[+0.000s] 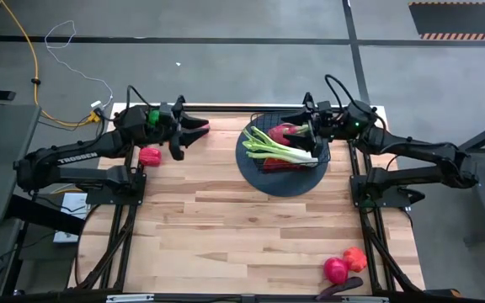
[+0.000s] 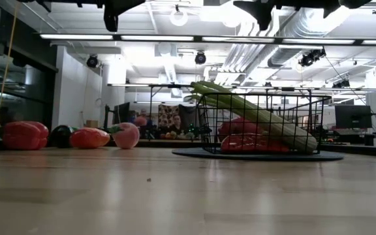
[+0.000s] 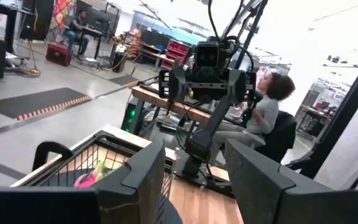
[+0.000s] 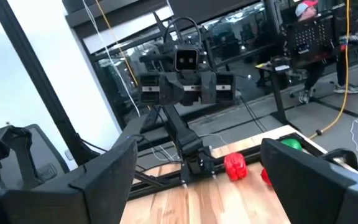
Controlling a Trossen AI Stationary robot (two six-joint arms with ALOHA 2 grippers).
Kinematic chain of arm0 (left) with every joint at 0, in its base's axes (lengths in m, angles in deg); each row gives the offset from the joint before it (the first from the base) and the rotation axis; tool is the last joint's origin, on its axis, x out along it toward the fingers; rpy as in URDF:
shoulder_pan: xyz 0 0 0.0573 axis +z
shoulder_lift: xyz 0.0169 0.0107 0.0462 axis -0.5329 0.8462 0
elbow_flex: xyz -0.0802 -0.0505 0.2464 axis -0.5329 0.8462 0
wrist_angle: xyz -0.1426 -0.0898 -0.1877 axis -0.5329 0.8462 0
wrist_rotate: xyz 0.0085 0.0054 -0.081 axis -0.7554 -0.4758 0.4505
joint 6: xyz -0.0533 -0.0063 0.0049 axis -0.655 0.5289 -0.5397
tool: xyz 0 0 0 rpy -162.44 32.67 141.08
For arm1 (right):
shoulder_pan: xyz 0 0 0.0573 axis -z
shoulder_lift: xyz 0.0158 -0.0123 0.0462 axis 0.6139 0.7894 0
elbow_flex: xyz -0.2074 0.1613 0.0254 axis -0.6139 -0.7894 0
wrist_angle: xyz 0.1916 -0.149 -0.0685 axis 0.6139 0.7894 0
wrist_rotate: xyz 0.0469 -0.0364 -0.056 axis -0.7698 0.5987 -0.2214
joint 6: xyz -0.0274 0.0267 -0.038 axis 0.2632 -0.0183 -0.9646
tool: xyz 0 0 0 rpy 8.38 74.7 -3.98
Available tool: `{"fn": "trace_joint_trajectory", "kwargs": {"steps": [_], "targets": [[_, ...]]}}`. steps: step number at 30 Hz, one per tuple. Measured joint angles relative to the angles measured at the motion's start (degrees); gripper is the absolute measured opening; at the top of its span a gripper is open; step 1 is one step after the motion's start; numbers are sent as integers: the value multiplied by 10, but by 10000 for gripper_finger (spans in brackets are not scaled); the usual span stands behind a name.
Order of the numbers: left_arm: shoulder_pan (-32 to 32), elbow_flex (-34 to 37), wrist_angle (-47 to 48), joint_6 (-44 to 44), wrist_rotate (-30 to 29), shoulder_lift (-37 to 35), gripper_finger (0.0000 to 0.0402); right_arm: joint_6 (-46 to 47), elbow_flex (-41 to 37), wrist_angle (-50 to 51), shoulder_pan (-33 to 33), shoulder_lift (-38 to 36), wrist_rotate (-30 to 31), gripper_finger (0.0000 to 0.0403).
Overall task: Build produce basket
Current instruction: Put the mango into the black wire basket
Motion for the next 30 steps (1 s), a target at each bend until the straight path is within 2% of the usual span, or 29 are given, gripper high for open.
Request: {"fn": "trace_joint_trajectory", "kwargs": {"steps": [30], "targets": [[0, 0, 0, 25, -16, 0, 161, -2, 0, 1, 0, 0, -1, 332]]}}
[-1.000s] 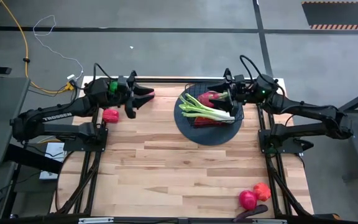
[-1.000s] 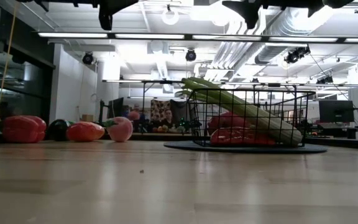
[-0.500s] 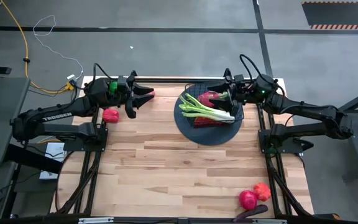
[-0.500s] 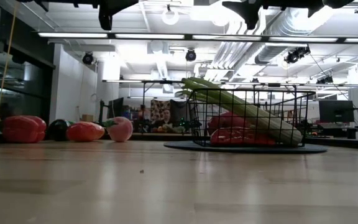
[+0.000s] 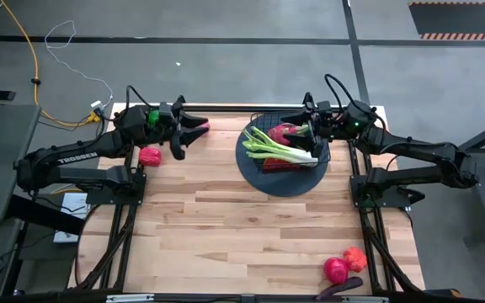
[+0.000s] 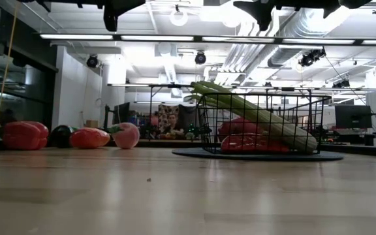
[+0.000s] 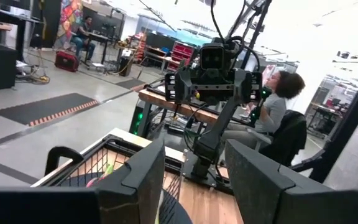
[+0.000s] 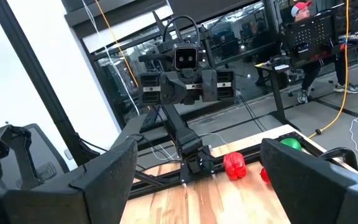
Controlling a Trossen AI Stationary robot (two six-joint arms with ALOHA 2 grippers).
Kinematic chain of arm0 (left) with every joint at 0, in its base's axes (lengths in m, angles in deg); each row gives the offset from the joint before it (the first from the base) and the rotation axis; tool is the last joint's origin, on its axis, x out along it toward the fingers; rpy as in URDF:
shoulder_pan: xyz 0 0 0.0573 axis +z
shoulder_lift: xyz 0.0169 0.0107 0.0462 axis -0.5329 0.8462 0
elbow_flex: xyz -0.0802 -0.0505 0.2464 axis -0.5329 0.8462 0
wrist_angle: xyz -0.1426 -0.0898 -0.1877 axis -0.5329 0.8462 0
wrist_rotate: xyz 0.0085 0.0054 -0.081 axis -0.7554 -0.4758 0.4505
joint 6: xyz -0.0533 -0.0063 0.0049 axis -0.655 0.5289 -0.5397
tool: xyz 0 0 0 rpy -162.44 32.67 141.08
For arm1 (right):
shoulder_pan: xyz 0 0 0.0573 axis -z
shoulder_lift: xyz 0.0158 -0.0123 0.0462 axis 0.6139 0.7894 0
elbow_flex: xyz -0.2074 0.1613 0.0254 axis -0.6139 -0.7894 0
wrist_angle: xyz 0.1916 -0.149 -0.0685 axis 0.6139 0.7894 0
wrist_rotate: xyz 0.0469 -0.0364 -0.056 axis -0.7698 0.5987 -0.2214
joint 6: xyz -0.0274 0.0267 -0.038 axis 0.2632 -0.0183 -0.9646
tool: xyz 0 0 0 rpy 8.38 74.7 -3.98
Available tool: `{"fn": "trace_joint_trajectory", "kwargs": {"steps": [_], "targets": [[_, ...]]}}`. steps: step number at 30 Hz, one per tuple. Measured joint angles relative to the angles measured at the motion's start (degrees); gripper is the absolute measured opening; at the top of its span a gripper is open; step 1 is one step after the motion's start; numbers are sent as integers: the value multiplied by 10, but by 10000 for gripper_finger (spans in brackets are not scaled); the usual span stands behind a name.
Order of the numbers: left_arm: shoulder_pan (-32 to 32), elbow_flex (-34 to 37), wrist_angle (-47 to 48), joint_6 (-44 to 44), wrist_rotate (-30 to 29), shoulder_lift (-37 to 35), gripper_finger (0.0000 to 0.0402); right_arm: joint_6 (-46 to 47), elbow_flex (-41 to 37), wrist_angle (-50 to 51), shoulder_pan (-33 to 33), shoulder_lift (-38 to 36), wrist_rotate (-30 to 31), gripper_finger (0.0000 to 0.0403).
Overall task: Build produce basket
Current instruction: Put the mango into the black wire basket
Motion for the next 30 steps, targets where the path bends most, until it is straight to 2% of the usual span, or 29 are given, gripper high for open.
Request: {"fn": "trace_joint_trajectory", "kwargs": {"steps": [5, 15, 20, 23, 26, 30], "targets": [[2, 0, 0, 9, -6, -1, 192, 0, 0, 0, 0, 0, 0, 332], [2, 0, 0, 4, -9, -2, 304, 0, 0, 0, 0, 0, 0, 332], [2, 0, 2, 5, -25, -2, 344, 1, 0, 0, 0, 0, 0, 332], [2, -2, 7, 3, -55, -2, 355, 6, 0, 0, 0, 0, 0, 332], [9, -39, 105, 0, -121, 6, 357, 6, 0, 0, 0, 0, 0, 332], [46, -125, 343, -13, -207, 46, 358, 6, 0, 0, 0, 0, 0, 332]]}}
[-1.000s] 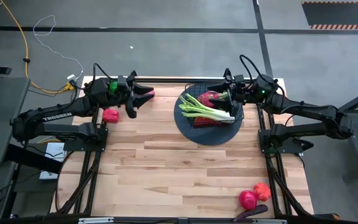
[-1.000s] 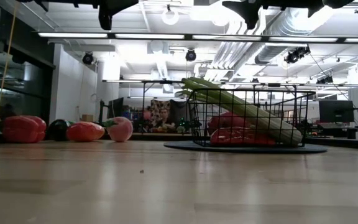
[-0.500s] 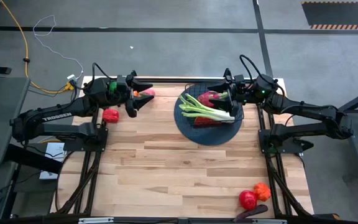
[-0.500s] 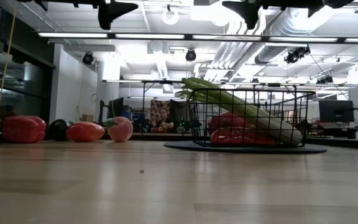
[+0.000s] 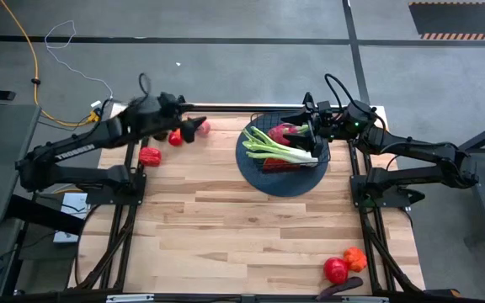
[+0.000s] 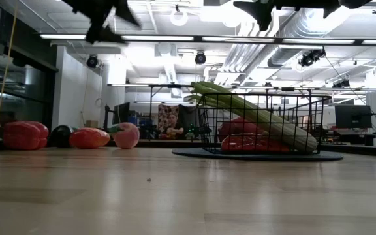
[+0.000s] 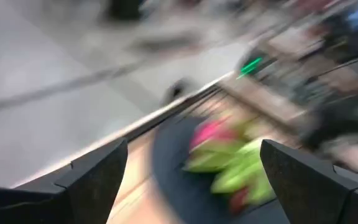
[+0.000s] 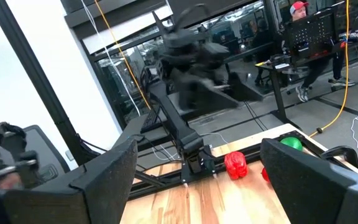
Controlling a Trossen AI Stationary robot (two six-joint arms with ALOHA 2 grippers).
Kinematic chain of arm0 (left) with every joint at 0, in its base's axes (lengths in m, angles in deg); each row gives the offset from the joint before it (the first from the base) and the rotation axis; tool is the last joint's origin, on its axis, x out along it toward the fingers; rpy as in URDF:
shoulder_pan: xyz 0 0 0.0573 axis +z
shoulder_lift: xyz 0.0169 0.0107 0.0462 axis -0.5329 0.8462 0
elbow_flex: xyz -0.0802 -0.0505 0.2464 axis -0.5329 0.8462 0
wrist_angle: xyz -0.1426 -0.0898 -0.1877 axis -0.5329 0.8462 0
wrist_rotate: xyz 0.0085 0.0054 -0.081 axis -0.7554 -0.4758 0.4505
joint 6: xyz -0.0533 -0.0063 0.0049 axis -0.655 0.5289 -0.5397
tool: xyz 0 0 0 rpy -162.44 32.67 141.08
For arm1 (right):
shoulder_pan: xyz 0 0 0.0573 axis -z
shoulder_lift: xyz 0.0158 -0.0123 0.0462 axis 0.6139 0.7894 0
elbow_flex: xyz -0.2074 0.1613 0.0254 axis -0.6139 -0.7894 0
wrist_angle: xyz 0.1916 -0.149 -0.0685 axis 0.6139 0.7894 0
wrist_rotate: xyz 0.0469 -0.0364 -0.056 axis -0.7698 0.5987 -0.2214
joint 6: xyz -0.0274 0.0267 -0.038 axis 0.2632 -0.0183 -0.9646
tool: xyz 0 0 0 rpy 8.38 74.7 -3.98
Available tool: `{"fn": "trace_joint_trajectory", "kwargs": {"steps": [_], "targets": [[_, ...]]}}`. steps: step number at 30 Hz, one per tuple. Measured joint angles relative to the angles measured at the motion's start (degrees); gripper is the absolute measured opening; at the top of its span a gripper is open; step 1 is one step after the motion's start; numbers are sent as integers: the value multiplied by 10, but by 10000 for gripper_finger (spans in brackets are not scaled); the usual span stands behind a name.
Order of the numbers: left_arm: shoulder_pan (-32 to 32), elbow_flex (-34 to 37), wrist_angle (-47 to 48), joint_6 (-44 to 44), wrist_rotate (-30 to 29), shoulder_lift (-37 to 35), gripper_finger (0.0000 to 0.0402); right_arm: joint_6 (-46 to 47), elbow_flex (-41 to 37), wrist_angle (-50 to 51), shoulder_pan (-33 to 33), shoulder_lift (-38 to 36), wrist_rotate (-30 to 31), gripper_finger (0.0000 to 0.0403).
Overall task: Build produce basket
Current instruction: Put the mango into the black wire basket
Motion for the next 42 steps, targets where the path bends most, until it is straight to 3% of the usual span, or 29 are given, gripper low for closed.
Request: {"fn": "trace_joint_trajectory", "kwargs": {"steps": [4, 11, 26, 42], "targets": [[59, -51, 177, -32, -31, 63, 358, 0, 0, 0, 0, 0, 0, 332], [135, -49, 297, -33, -52, 178, 355, 0, 0, 1, 0, 0, 0, 332], [186, -49, 286, -32, -37, 369, 354, 0, 0, 22, 0, 0, 0, 332], [199, -48, 264, -32, -18, 425, 348, 0, 0, 22, 0, 0, 0, 332]]}}
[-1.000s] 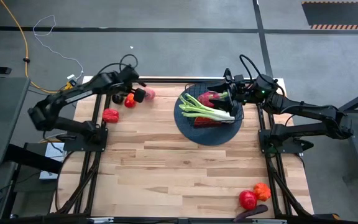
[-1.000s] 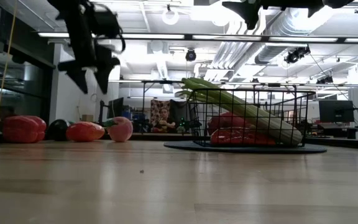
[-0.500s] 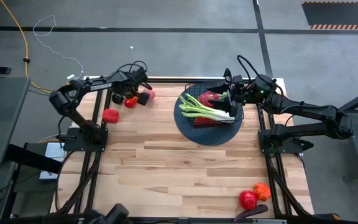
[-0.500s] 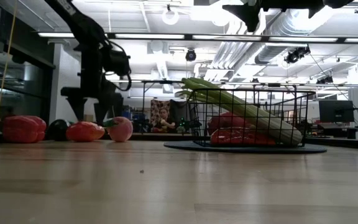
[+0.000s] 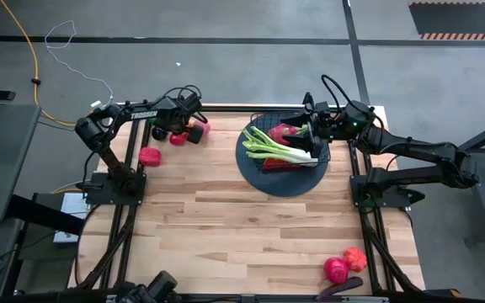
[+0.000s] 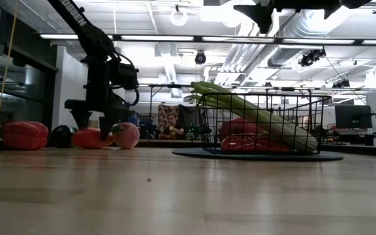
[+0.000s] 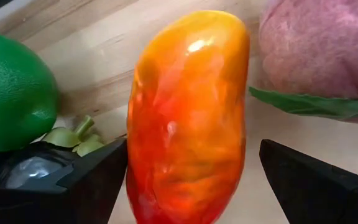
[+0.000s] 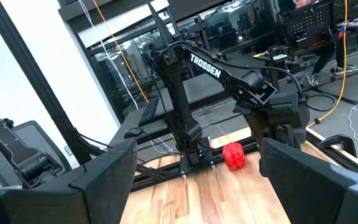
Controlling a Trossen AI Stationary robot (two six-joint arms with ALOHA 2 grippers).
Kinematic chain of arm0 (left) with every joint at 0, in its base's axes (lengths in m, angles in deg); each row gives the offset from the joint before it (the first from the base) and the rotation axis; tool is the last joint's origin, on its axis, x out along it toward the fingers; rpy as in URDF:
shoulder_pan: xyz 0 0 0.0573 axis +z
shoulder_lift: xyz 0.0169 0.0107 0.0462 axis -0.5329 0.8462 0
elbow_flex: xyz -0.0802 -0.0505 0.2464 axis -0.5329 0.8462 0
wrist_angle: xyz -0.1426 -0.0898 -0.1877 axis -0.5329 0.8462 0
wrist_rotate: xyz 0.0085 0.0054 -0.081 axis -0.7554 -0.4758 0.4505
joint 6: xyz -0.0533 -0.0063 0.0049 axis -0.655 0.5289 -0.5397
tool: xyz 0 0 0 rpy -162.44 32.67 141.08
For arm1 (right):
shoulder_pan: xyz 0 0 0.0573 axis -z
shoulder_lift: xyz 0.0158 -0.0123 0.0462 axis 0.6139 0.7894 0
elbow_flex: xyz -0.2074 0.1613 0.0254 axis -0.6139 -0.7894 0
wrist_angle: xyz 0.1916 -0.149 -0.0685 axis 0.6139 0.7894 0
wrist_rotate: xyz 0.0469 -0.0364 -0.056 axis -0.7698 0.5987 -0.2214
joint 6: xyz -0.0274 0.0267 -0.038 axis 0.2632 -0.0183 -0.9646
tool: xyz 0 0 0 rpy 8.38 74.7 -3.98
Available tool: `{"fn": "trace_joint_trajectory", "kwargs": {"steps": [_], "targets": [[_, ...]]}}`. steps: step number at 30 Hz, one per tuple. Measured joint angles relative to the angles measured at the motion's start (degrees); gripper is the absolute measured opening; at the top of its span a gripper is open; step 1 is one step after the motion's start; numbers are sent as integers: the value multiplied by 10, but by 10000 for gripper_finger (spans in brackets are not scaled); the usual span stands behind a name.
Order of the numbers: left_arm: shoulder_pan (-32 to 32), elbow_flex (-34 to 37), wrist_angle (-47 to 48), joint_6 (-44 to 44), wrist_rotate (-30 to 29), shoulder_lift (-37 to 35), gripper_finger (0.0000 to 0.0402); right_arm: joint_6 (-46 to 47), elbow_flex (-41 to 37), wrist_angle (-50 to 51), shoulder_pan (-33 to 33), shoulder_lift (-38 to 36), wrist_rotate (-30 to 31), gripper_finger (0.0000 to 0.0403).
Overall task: Build produce basket
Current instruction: Put the mango into the black wire basket
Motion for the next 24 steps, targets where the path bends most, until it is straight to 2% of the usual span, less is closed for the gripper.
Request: {"fn": "trace_joint_trajectory", "kwargs": {"steps": [6, 15, 24], "targets": [[4, 0, 2, 0, 11, 0, 312, 0, 0, 0, 0, 0, 0, 332], [4, -10, 52, 20, 16, -26, 225, 16, 0, 0, 0, 0, 0, 332], [4, -53, 70, 15, 10, -141, 221, 9, 0, 3, 0, 0, 0, 332]]}}
